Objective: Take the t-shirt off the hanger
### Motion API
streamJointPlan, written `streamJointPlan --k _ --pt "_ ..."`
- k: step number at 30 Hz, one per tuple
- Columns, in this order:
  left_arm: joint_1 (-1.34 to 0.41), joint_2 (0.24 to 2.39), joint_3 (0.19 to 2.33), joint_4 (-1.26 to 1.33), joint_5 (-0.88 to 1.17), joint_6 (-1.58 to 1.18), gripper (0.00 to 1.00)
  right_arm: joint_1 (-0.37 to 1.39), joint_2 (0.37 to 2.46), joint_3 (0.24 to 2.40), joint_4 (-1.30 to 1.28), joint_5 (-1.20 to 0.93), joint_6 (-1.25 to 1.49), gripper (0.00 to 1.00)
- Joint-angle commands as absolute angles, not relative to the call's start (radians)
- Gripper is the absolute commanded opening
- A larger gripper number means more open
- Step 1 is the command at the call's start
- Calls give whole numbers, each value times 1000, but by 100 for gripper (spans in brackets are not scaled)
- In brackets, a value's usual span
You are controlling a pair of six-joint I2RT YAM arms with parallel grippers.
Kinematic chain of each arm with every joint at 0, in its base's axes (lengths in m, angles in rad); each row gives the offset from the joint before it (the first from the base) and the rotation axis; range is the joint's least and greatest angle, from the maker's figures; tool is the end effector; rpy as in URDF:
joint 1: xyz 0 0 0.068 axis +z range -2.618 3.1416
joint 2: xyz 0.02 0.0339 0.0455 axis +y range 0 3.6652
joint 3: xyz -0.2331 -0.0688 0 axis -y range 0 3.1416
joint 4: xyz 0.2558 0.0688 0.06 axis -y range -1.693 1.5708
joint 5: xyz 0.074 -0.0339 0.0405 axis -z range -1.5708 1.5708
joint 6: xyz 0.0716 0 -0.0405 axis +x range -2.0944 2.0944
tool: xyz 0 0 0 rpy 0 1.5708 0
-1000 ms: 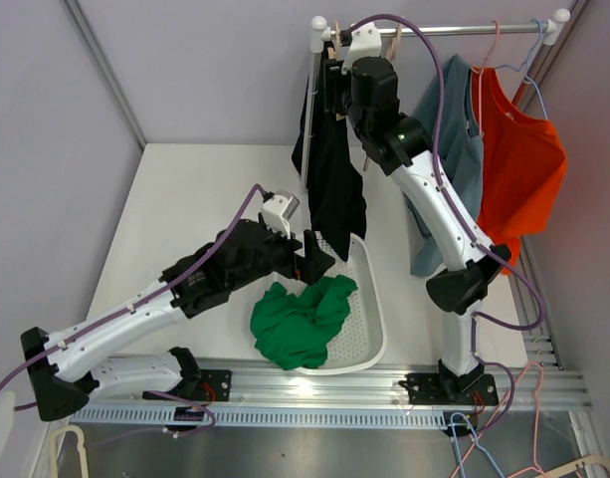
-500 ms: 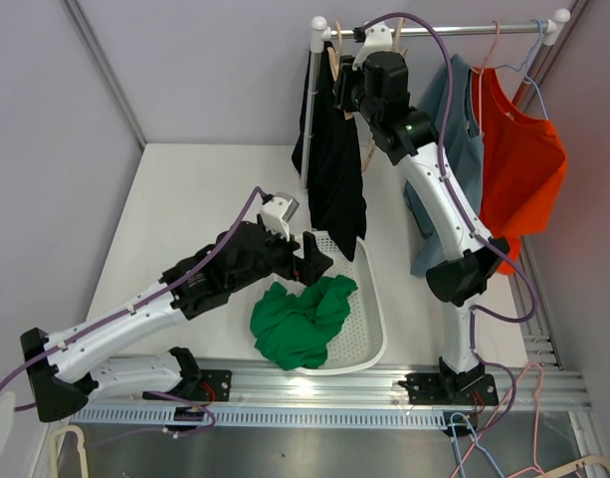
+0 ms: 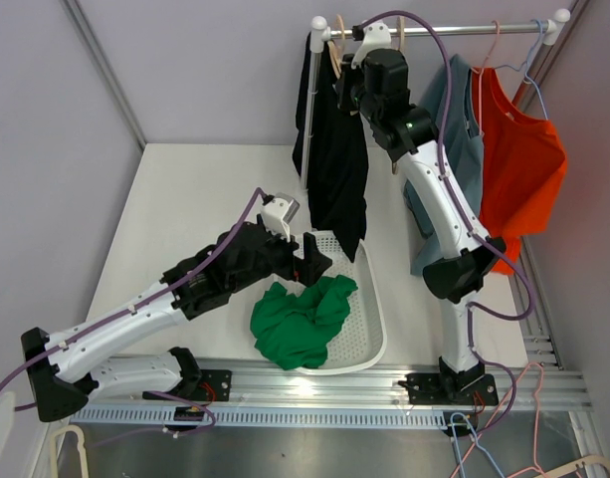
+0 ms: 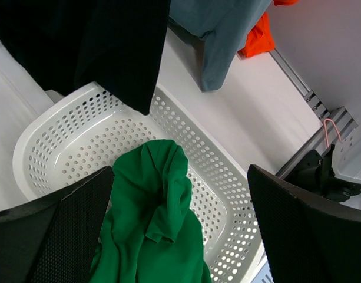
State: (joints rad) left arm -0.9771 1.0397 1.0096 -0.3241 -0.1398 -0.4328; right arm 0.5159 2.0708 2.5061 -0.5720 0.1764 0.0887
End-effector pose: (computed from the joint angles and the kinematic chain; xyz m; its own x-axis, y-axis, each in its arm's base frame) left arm 0.1735 -0.2392 0.3165 -0.4897 -0.0168 -0.8717 0.5974 0.7218 -0.3495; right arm 0.4251 0.2266 0.4606 -0.1477 0.0165 -0.9889 -0.3226 0.9444 0.0639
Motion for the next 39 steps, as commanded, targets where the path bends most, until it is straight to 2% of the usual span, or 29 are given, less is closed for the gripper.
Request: streamJointPlan --k 1,8,13,18,22,26,35,36,37,38,39 --pt "-982 1034 1015 -302 -147 -399 100 518 2045 2660 -505 207 54 0" --pt "-982 1046 1023 -295 -138 -402 99 537 1919 2553 -538 340 48 0" --pt "-983 1011 1003 -239 -121 -354 100 589 1821 2476 -687 581 162 0" --pt "-1077 973 993 -141 -190 -189 99 673 1610 2149 -686 658 342 0" --pt "-1244 930 916 52 -244 -29 100 758 1457 1967 -669 759 478 0" --pt "-1319 954 850 233 -253 67 99 816 1411 1925 -715 778 613 0" --pt "-1348 1169 891 433 -359 38 100 907 1397 1939 -721 746 640 0" --pt "-1348 1207 911 439 -376 46 91 910 1397 1939 -724 741 647 0" --pt "-1348 1225 940 431 -405 57 77 916 1396 1940 -738 739 653 0" --pt "-1348 1244 956 416 -429 70 25 916 1396 1942 -745 739 660 0" --pt "-1348 1270 985 404 -464 71 1 917 1396 1942 -749 739 658 0"
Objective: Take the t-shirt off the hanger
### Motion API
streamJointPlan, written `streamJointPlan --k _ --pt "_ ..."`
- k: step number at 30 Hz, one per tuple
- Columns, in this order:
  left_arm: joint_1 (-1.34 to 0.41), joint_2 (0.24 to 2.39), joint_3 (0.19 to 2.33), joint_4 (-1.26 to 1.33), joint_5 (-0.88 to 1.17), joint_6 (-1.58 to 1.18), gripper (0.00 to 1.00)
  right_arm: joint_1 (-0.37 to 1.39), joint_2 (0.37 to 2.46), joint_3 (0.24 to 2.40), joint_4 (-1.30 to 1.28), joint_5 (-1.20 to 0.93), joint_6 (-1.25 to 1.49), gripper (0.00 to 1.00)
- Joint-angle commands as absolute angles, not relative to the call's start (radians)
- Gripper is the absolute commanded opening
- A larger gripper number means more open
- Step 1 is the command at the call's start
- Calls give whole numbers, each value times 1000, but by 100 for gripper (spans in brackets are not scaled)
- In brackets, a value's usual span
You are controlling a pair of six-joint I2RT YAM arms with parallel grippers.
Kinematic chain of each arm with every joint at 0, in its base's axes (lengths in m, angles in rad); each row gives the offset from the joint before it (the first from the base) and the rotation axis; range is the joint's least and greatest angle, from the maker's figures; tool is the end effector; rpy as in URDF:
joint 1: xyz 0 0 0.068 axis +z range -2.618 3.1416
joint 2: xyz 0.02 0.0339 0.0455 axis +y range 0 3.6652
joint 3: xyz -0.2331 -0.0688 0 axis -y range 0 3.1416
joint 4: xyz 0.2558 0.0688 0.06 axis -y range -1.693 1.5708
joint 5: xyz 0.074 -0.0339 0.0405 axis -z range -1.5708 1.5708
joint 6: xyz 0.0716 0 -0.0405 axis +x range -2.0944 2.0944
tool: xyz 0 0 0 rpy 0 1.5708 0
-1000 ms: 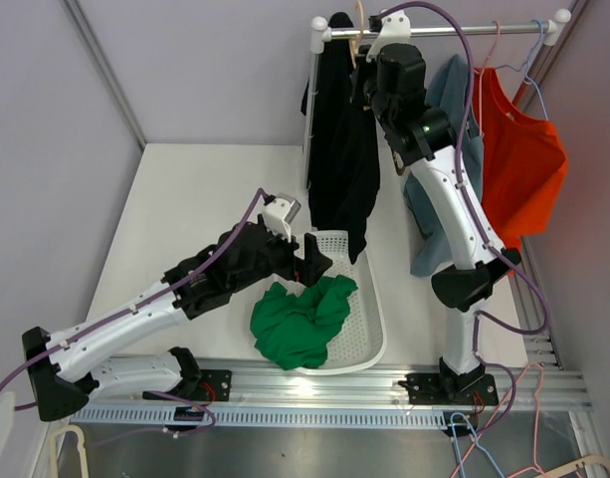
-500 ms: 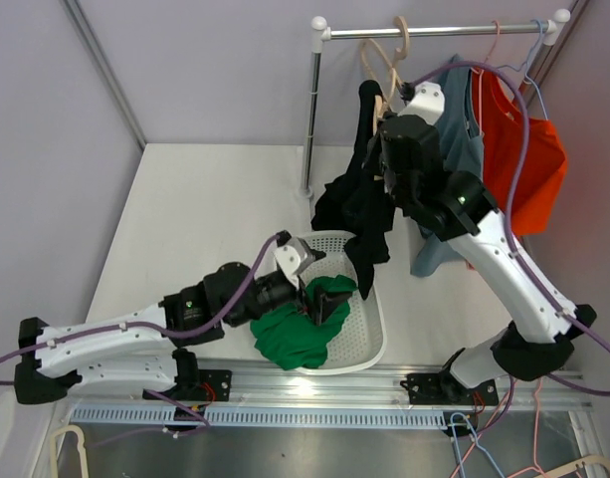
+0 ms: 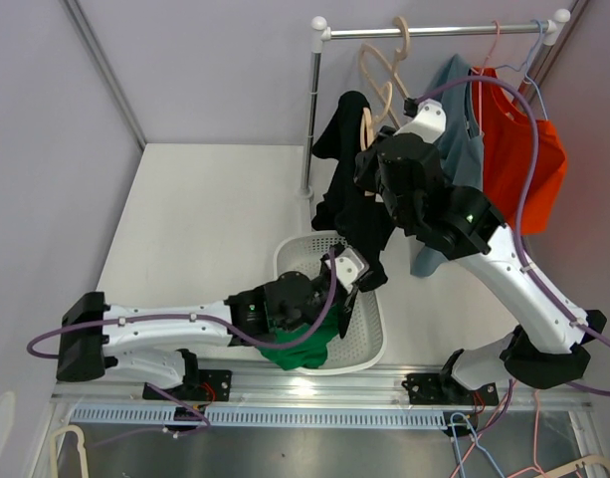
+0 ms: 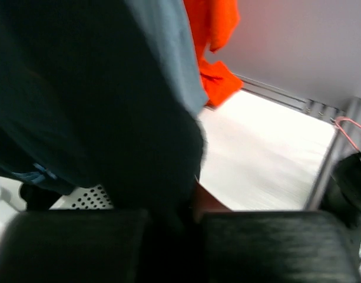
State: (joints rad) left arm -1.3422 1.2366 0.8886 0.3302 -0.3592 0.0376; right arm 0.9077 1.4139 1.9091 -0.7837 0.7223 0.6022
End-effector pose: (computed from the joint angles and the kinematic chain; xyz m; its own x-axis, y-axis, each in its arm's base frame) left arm 0.1028 -0.3308 0.3004 0.0272 0.0382 -0.9989 0.8317 0.5534 0.0438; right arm 0.2236 0.2093 0.4817 -0.2583 0.3598 -0.8966 -0.0666 0.9192 0.3880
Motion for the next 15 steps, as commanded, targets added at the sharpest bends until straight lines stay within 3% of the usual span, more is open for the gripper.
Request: streamJointPlan --k 1,6,10,15 --pt "-1350 1273 992 393 -510 69 1 916 1396 1945 -755 750 657 0" --pt "-1431 1164 756 671 -413 243 1 885 1460 2113 -930 709 640 0" --pt "-1604 1112 716 713 -443 434 0 763 1617 2362 -1171 507 672 0" --pt "-1759 1086 677 738 -454 546 1 593 1634 2379 -1181 245 663 0"
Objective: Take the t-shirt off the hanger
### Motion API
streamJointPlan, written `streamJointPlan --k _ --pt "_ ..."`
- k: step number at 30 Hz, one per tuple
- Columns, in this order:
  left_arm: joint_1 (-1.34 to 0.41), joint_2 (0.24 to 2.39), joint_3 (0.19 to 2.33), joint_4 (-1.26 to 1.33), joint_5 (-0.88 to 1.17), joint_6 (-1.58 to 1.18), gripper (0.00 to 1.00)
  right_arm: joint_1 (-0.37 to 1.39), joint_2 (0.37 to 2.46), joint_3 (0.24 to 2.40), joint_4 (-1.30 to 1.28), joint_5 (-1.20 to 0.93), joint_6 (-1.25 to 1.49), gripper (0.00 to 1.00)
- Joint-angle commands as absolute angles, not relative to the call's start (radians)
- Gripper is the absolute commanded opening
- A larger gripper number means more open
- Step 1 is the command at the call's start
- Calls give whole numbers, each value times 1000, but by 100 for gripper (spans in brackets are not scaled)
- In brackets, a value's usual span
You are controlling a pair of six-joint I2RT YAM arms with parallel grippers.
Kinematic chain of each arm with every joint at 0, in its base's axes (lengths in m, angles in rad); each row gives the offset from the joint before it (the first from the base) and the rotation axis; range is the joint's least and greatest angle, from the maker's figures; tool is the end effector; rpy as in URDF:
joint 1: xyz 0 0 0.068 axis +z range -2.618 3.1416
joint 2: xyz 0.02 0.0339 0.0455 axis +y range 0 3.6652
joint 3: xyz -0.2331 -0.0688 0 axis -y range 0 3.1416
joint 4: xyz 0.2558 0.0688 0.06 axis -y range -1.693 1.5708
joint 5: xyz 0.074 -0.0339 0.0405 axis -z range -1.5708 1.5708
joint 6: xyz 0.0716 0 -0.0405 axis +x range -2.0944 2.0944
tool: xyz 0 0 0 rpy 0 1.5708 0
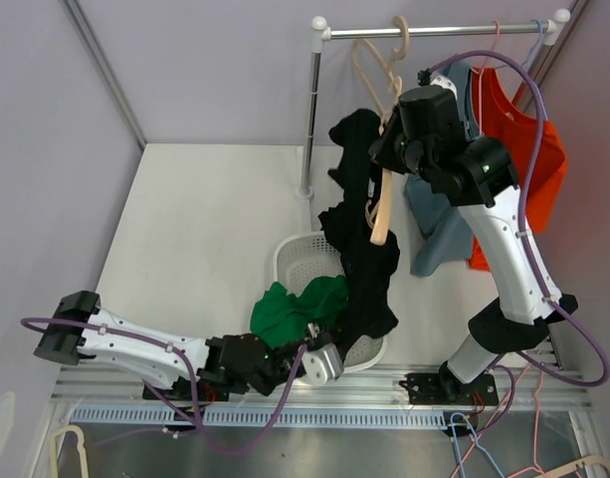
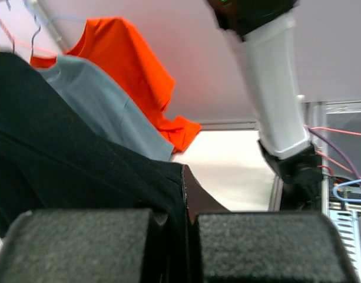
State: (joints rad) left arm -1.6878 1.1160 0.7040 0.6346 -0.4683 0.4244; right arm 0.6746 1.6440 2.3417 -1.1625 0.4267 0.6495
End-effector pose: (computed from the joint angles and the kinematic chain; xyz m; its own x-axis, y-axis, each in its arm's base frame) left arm -0.0042 -0.3122 0.3059 0.3626 -0.0627 -0.9298 0.8651 0.3938 0.3108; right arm 0.2676 0.1761 0.4939 -0.4479 0.3468 -0.8241 -0.0110 0.9195 0.3929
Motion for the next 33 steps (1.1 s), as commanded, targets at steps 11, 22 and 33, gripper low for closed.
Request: streamJointPlan --k 11,22,33 --pt "-1453 1155 567 696 -508 82 1 537 1534 2402 -1293 11 621 0" --pt "-1129 1084 1250 -142 -374 -197 1 799 1076 1836 -1019 261 586 0" --pt "-1118 1141 1825 -348 -112 -101 1 799 995 1678 -709 422 336 0"
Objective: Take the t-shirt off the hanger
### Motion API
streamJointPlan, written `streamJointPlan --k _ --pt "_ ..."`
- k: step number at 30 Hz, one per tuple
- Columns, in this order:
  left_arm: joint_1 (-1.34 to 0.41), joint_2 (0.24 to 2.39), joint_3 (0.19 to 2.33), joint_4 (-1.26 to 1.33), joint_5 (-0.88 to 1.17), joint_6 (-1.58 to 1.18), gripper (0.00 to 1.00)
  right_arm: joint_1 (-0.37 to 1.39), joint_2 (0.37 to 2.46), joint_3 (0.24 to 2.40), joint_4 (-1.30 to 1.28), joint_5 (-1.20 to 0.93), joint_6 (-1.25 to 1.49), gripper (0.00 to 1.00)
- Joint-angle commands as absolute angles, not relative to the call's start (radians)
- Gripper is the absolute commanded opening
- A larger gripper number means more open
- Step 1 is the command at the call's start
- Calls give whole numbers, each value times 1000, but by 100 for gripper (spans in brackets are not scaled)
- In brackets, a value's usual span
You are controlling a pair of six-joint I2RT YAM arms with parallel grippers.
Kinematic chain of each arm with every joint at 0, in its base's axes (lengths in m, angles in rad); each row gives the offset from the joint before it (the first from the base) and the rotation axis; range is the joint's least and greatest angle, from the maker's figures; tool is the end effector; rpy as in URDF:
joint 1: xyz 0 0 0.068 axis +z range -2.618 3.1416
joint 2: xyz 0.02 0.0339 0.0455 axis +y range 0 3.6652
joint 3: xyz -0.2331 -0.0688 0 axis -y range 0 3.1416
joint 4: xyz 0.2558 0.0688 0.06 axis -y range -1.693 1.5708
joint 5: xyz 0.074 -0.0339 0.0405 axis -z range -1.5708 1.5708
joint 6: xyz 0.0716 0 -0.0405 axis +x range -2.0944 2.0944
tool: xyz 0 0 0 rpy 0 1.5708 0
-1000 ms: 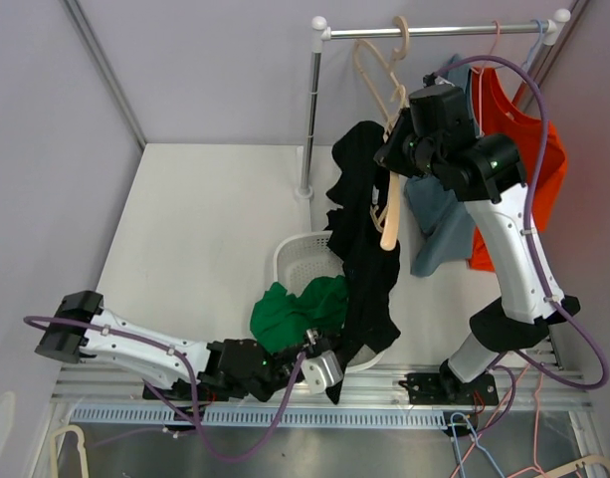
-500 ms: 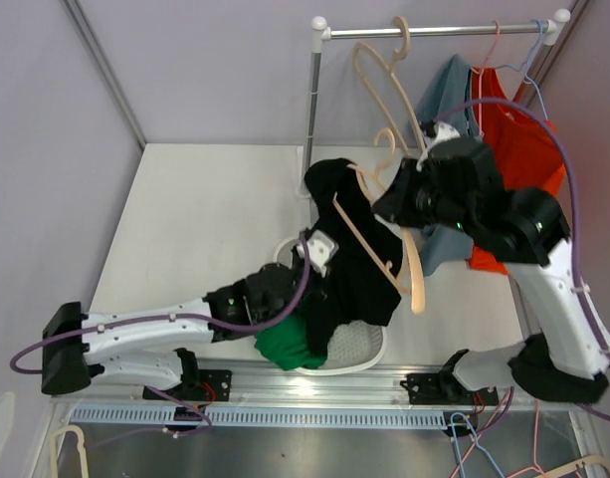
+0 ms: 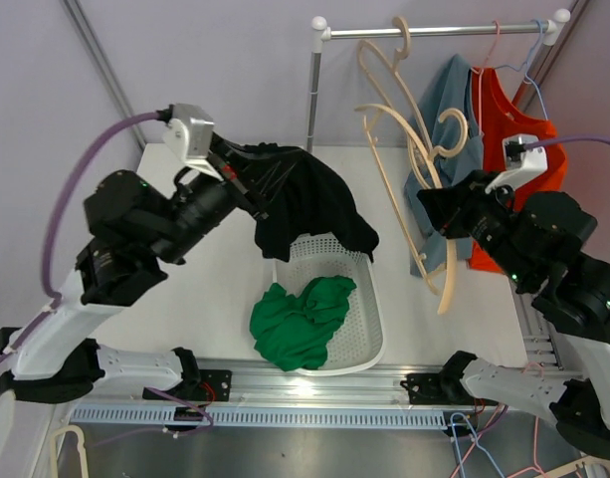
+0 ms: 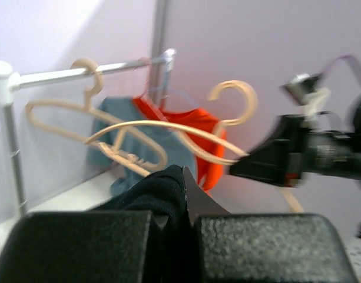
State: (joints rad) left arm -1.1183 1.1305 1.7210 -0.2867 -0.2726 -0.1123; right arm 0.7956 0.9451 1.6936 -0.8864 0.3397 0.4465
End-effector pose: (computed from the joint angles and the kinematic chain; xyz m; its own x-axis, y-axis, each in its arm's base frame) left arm 0.1206 -0.2039 0.5594 0.0455 -0.3404 -0.9392 0.7637 0.6179 -0.1870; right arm 0.1362 0.1049 0.5010 -0.2778 0.2982 -0.9132 -0.3576 0.8502 0.3864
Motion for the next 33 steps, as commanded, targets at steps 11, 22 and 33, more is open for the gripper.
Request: streamJointPlan --k 11,22,33 --pt "-1118 1299 2046 -432 92 -80 1 627 1270 1882 -575 267 206 0" --pt "-1117 1477 2510 -473 89 -2 1 516 1443 2022 -511 175 167 0" --pt "-1114 1371 2471 -256 156 92 1 416 1512 2062 -460 54 202 0"
